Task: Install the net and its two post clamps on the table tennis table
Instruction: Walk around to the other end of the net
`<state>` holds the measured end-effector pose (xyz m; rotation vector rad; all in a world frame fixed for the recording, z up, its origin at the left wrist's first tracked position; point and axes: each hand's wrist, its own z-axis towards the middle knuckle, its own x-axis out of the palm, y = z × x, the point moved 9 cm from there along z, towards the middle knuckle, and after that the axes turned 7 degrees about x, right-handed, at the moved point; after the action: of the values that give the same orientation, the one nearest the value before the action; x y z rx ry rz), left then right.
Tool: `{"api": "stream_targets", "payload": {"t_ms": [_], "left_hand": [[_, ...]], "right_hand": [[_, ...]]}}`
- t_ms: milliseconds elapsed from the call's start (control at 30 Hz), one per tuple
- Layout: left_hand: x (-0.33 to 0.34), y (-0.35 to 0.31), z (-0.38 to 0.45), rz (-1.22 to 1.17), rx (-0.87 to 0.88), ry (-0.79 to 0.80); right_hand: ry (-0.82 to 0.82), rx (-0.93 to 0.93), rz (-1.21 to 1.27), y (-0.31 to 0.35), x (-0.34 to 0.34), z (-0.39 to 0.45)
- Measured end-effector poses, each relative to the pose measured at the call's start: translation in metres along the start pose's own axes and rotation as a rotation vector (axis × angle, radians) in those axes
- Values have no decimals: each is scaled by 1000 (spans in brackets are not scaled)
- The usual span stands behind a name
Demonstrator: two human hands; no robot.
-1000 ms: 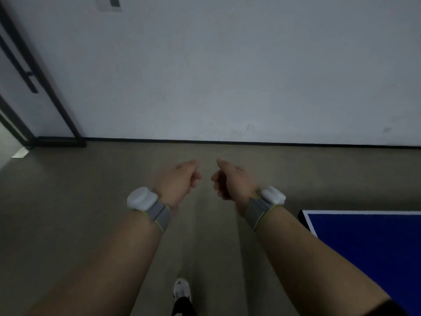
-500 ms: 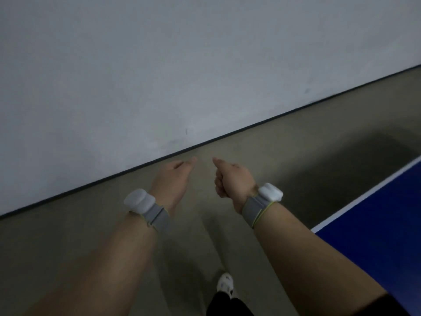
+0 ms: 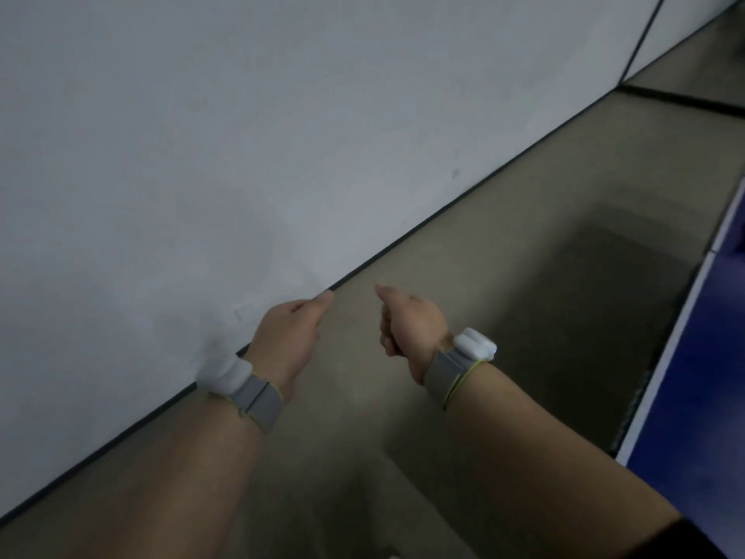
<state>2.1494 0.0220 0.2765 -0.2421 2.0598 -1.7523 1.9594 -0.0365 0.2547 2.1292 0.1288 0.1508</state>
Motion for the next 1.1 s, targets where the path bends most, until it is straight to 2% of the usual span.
{"api": "stream_targets", "payload": {"t_ms": [133,367,567,633,700,833,933,1100], "left_hand": [[57,-18,72,-49,25,95],[222,-53,226,-26,69,387],[376,-99,326,-37,71,689],[434,-108,344,17,82,803],[465,-115,352,6,70,833],[578,-125,365,49,90,997],[638,-129,369,45,90,1053],[790,-159,383,71,110,1128]], "right_hand": [[-64,-10,30,44,-34,54],[-251,-29,155,118,-132,185],[-525,-31,335,174,-250,259],[-616,-48,399,183,-294,268],[-646,-63,421,192,-315,269],[-800,-58,444,196,-401,292],[-811,-49,459,197,-447,310],[-918,-80,482,222,-589,349]]}}
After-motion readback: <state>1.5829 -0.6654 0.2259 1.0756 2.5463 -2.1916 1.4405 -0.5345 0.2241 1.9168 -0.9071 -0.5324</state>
